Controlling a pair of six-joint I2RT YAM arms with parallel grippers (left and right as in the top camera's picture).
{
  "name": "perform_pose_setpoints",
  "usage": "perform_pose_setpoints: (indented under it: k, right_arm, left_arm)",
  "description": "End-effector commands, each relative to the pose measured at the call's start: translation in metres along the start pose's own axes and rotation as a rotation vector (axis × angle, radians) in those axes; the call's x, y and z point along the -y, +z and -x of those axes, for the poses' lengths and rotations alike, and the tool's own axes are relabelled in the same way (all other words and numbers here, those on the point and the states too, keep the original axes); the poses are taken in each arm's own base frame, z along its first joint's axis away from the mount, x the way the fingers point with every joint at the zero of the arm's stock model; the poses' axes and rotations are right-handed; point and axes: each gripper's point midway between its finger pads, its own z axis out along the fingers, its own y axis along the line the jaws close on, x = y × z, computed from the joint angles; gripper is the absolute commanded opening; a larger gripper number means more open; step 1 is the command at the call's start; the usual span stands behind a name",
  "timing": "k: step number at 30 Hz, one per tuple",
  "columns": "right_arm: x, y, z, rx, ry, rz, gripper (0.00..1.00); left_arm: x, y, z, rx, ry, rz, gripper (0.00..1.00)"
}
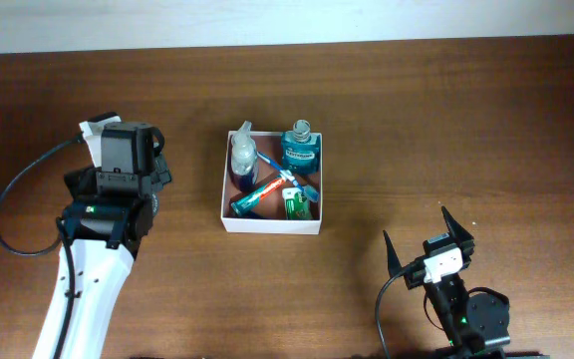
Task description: Pack container
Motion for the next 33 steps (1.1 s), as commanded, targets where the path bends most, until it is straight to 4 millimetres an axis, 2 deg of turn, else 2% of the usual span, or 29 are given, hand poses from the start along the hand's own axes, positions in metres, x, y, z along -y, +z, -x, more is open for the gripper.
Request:
perform_pose_setpoints:
  k: [1,30,33]
  right_arm:
    - [0.0042,-0.0004,-0.003,-0.008,0.001,-0.023,0.99]
    - [0.0042,-0.0003,-0.0031,-0.009,0.001,-0.023,0.99]
    - [0.0042,-0.0003,-0.0031,-0.009,0.001,-0.023,0.99]
  left_arm:
    - [-0.0025,-0.0014,0.0056,0.012,-0.021,0.012,0.99]
    - [-0.0025,-0.001,0.0046,0.009,-0.019,0.013,0.99]
    - [-0.007,-0.0108,0.0097,0.037,-0.036,0.003,1.0]
